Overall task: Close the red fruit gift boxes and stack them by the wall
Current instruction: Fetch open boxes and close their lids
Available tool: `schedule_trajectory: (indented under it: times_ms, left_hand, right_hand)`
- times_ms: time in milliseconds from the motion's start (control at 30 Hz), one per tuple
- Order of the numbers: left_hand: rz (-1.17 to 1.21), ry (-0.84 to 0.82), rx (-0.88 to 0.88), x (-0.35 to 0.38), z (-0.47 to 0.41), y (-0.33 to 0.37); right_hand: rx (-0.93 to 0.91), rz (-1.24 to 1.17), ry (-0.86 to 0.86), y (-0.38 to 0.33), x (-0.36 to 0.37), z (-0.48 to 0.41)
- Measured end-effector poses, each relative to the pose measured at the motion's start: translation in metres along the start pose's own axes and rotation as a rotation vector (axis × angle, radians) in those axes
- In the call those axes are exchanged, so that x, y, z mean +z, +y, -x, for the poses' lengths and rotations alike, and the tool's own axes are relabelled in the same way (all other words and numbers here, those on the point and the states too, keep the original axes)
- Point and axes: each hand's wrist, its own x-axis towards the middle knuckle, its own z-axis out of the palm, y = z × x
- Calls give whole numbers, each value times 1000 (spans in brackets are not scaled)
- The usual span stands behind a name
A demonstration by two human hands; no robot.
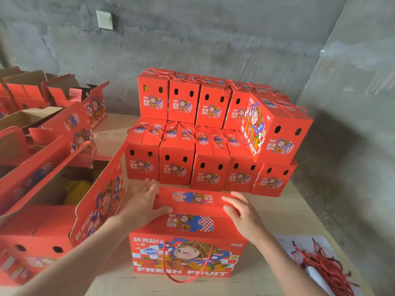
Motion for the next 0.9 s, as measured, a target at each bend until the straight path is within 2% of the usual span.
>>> schedule_trajectory:
  times_ms: [133, 267, 333, 500, 900]
  left_hand:
    - [-44, -199, 71, -22, -16, -3]
    - [-307, -197, 222, -18, -25, -4]
    - [-398, -192, 261, -17, -26, -4]
    - [-448, -172, 284, -13, -26, -6]
    - [-383, -279, 275, -16, -31, -11]
  right_hand:
    - [-44, 216, -196, 8, -15, -9]
    - [-75, 327, -349, 13, -25, -17]
    - [-87, 362, -360, 12, -25, -19]
    - [-104, 413, -331, 14, -23, -21]
    - [-98, 450, -266, 10, -15, -19]
